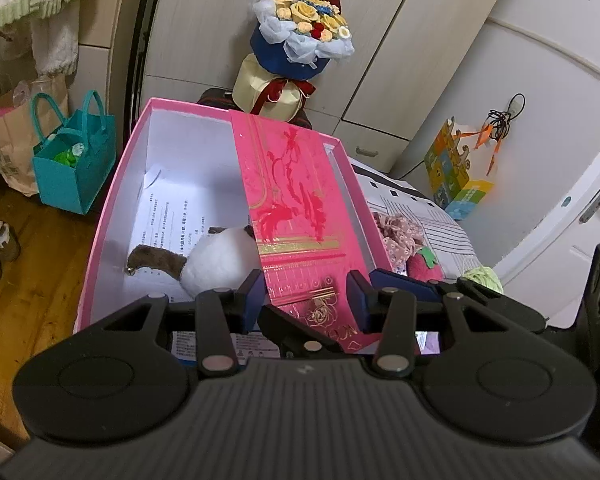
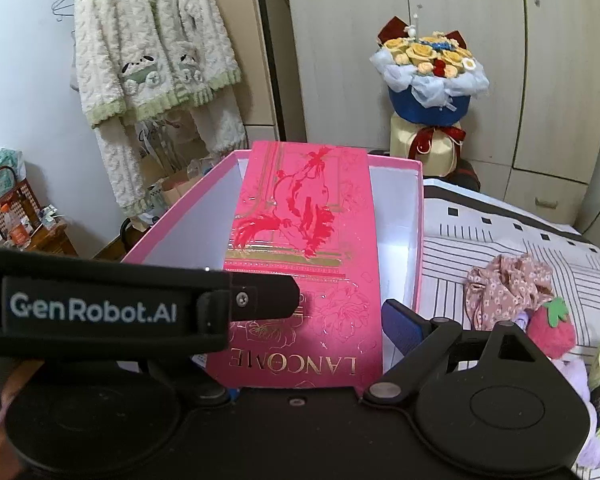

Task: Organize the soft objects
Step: 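Lower the pink envelope into the pink box and open the left tool, then move the left tool to the green yarn skein and close on it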

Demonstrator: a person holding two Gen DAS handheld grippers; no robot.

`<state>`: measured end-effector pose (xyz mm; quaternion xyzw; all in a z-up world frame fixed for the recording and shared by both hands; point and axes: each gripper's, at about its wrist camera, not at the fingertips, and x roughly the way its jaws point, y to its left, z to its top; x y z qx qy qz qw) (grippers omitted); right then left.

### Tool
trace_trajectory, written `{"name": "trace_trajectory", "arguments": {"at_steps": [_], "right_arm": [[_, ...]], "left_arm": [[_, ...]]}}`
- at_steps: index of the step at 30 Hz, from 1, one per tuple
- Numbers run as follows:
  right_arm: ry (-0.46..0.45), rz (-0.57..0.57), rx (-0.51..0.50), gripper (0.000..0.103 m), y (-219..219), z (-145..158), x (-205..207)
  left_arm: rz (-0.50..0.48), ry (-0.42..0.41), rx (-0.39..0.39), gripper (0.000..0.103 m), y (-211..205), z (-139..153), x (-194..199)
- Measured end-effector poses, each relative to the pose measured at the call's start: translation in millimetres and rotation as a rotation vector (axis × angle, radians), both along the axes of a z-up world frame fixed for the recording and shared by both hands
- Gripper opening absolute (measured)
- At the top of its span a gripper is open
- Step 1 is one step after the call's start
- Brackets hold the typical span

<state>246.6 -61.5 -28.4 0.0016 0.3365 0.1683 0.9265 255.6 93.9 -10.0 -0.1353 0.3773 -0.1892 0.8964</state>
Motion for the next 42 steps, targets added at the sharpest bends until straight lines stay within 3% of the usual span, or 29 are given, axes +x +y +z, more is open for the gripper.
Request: {"name": "trace_trajectory", "arguments": {"at_steps": [6,9,20,31,42], "right_arm": [[-0.008,0.026,-0.057,0.093,4.9,-4.2,-3.8],[-0.007,0.032,-0.06,0.093,4.9,-2.9,-7.9],[-0.076,0.045,-0.099,0.093,-3.0,14.5,-39.5],[-0.139,0.049,-0.106,0.094,-18.1,40.1,-81.0],[-0.197,0.099,-0.066,0.094,-82.3,59.2,-141.2]], "left_arm": [[0.047,-0.027,0.109,0.05,-8.3,-5.2,-3.2],[0.037,-0.006,0.083,0.053,-4.5,-6.0,-5.4],[0.043,-0.065,0.109,0.061,10.3,14.8,-40.5],[-0.037,-0.137,0.132,0.066,10.8,41.9,-85.9],[-0.131,-0.201,0.129,0.069,3.5,67.3,-139.6]]}}
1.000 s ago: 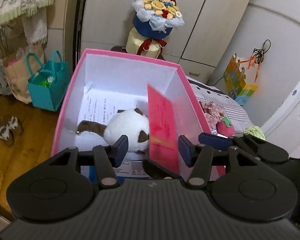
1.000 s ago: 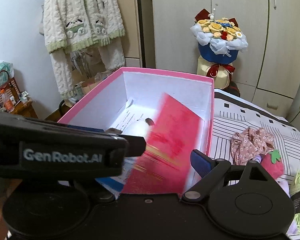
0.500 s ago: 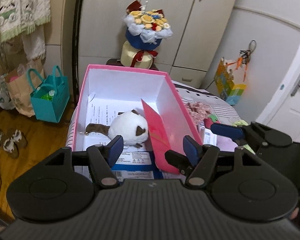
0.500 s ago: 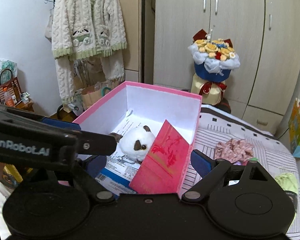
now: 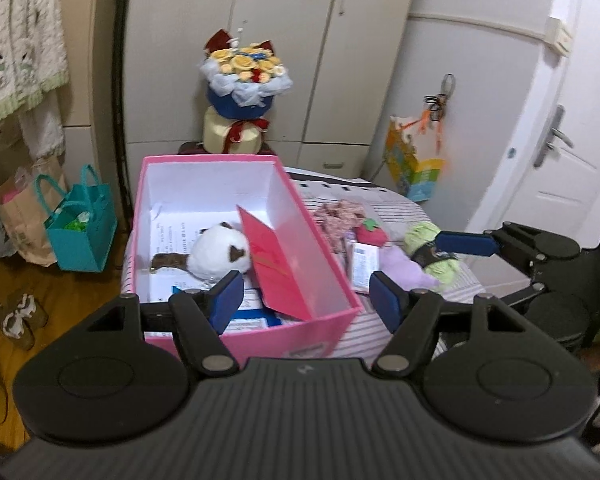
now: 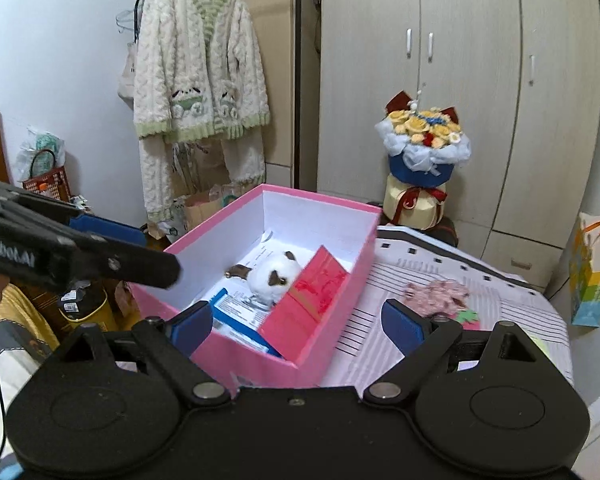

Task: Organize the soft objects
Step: 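Move the left tool to the green yarn skein and close on it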

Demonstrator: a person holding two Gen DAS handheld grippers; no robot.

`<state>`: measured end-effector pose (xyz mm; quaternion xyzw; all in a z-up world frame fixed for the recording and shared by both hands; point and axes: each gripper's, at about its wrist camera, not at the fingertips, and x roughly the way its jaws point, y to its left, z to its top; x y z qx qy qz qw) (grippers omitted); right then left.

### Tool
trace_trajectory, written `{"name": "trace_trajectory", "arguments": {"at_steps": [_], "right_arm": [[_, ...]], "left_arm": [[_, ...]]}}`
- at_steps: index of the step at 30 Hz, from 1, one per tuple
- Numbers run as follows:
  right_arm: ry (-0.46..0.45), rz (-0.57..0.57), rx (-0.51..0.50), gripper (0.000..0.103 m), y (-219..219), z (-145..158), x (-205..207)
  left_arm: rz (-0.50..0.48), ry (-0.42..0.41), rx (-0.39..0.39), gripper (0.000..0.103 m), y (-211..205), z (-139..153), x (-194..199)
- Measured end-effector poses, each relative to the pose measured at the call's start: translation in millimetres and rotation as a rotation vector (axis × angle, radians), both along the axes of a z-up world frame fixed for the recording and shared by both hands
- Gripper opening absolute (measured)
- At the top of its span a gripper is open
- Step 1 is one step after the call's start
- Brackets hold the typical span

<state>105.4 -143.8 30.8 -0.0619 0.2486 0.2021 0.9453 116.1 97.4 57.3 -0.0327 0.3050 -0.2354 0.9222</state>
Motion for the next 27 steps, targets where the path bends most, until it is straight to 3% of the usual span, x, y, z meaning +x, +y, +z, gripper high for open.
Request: {"name": "trace_trajectory", "arguments": {"at_steps": [12,23,27], "right_arm": [[-0.074,-0.059,-0.071,0.094,-89.7,-12.2,-48.7],[-0.043,-0.004,-0.097,0.094,-120.8,-49.7,-40.4],[-0.03,-0.036,-0.114,0.094,-131.1,-63.7,-23.6]], "left_arm": [[-0.111,0.016,0.006,0.069,-55.0,-5.6,-27.5],[-0.226,0.117,0.04,0.069,-131.5,-33.9,-12.2],[-0.247,0.14,0.036,0.069,-152.8,-45.3,1.3]]}}
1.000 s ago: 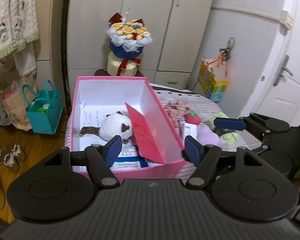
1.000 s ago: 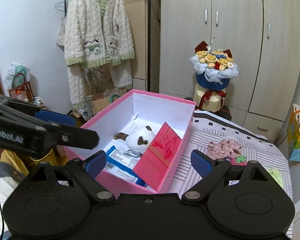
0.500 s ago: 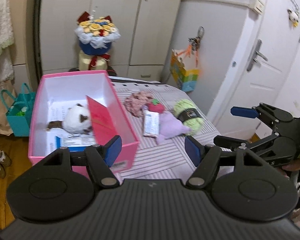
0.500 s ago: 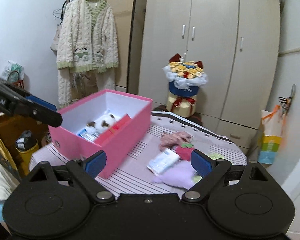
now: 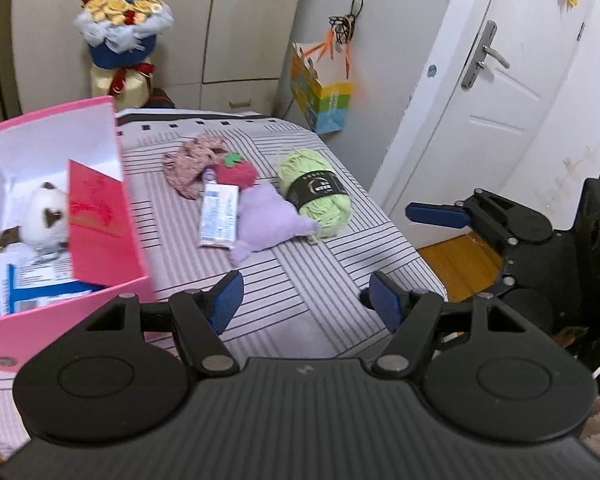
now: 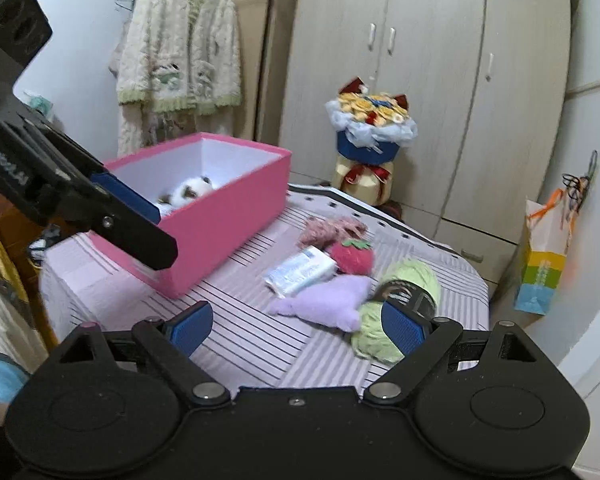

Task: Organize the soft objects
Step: 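Move the left tool to the green yarn skein and close on it, then carry the green yarn skein with the left tool into the box and release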

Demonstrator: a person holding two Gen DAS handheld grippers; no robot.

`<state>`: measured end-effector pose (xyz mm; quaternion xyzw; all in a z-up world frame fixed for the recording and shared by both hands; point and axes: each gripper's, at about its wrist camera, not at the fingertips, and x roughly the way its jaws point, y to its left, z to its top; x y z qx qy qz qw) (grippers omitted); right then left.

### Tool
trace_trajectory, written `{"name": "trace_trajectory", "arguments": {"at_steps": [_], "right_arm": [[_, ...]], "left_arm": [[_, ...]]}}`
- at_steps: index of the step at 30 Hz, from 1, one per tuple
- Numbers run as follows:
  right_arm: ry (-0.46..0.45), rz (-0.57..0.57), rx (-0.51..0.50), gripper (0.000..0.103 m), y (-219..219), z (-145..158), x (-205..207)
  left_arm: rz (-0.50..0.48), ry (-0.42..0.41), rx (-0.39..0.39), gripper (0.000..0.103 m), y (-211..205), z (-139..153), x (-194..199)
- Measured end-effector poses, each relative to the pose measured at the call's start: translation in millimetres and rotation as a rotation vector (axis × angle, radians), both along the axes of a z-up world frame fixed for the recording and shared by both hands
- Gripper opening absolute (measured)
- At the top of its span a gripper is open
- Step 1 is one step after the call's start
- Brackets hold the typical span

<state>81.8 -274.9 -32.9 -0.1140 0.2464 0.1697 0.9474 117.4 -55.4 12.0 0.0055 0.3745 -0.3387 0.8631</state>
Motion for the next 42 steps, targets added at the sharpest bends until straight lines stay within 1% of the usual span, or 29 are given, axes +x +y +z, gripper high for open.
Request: {"name": "trace_trajectory", "arguments": {"at_steps": [5,10,12,14,18,22,26,29,31,33,34,36,38,42], "right_arm": [[0.041,-0.052,0.016,0.094,-19.5,-19.9,19.0],[0.07,-0.103,-0.011,0.094,-34.0,-43.6,35.9],[0.072,-0.12,-0.013,0.093,-39.1,-52.6,43.5],[0.079,-0.13,0.005,0.093,-45.0,-60.4,51.6],[0.08,-0.157,0.031,0.093,-50.4,-72.3,69.9],[0.081,-0.191,0.059,0.093,-56.0,-78.9,89.8],[0.077,-0.177,0.106,0.092,-61.7,-81.1,103.4],[0.079,-0.165,0.127,0.092,-62.5,-83.1,109.8],[0.089,-0.165,0.132,0.092,-62.3,-85.2,114.7],[0.103,-0.167,0.135,0.092,-62.3,-88.5,118.8],[0.111,-0.167,0.137,0.092,-62.1,-89.9,120.1],[0.128,-0.168,0.147,0.089,-62.7,-92.6,123.4],[0.148,-0.163,0.161,0.08,-62.6,-95.4,125.9],[0.14,-0.186,0.151,0.074,-58.8,-97.8,124.7]], "left_arm": [[-0.022,0.004,0.001,0.068,-24.9,-13.3,16.0],[-0.066,0.037,-0.004,0.068,-50.5,-28.8,31.6],[-0.077,0.031,-0.018,0.068,-59.7,-33.3,38.7],[-0.076,0.011,-0.032,0.068,-69.6,-37.9,46.9],[-0.055,-0.026,-0.046,0.067,-88.5,-47.6,66.0],[-0.032,0.018,-0.105,0.067,-103.2,-58.5,93.7],[-0.006,0.017,-0.128,0.065,-115.8,-65.6,114.5],[0.026,0.045,-0.134,0.065,-122.3,-72.9,130.8],[0.034,0.086,-0.141,0.059,-125.3,-80.0,140.7],[0.045,0.124,-0.143,0.057,-127.7,-87.5,147.5],[0.055,0.13,-0.135,0.055,-128.4,-90.5,148.9],[0.057,0.134,-0.14,0.056,-128.4,-94.6,150.2],[0.063,0.141,-0.142,0.056,-127.8,-96.3,149.3],[0.063,0.125,-0.117,0.055,-130.7,-98.2,145.7]]}}
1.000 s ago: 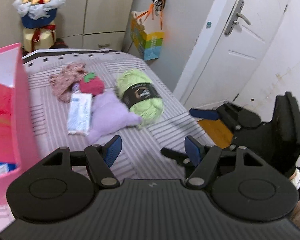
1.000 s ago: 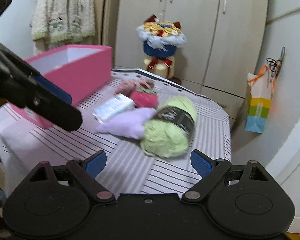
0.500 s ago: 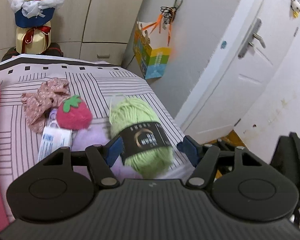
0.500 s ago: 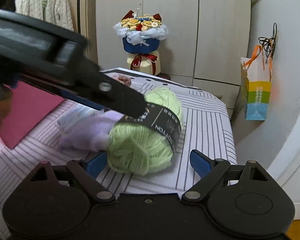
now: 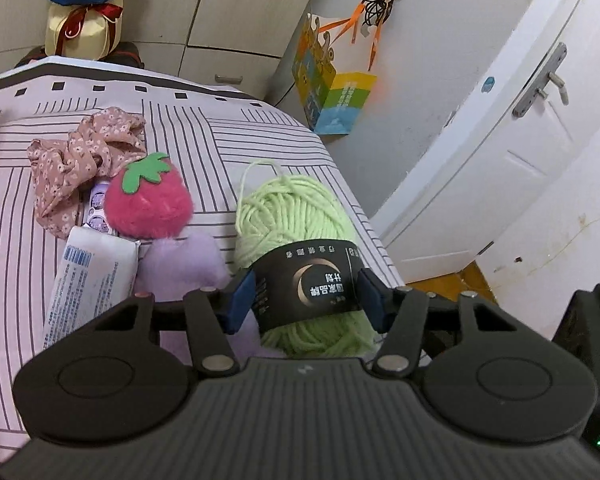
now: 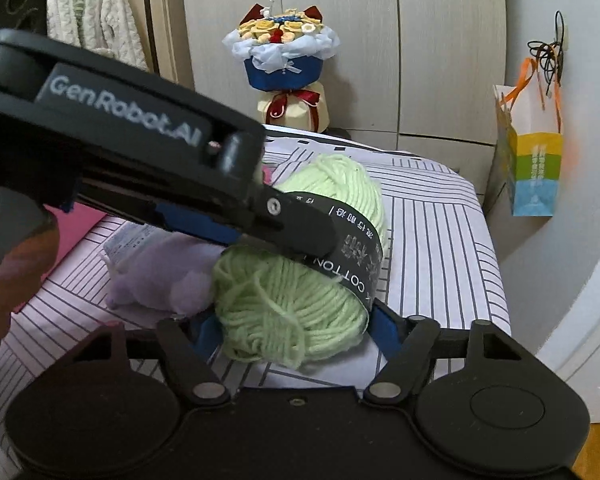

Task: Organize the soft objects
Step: 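Carry the green yarn skein with the left tool into the box and release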

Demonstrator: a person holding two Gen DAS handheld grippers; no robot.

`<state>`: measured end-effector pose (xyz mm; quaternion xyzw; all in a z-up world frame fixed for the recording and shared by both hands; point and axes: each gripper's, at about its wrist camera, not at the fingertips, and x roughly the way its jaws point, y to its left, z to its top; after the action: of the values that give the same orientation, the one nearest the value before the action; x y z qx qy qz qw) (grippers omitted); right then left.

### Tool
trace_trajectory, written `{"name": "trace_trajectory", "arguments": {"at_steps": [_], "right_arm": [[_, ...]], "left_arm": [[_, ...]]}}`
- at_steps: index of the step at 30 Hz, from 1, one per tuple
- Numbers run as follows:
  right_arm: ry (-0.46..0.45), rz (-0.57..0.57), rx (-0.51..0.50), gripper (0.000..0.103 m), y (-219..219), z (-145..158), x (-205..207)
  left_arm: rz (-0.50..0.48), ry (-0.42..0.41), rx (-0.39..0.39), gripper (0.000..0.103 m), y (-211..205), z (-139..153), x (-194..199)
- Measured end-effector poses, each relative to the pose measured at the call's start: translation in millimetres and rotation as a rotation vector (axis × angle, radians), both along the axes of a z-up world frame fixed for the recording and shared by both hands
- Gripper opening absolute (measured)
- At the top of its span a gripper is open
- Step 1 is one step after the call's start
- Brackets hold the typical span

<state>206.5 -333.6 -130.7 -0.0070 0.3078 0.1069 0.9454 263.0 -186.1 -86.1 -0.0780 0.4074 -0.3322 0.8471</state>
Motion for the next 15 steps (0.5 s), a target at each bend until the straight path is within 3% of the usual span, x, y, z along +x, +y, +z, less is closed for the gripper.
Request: {"name": "trace_trajectory", "arguments": {"at_steps": [8,15], "right_arm": [[-0.024,-0.069,0.026,0.069,0.7,6.2,-15.2],[-0.033,-0.106,-0.049,0.069,5.9,18.2,-39.2]], "left_arm": [[-0.031,-0.055,-0.019,0.054,-4.1,4.7,-15.7],[-0.075,-0.038,-0.068,0.054,-4.1,11.0,-32.0]]}}
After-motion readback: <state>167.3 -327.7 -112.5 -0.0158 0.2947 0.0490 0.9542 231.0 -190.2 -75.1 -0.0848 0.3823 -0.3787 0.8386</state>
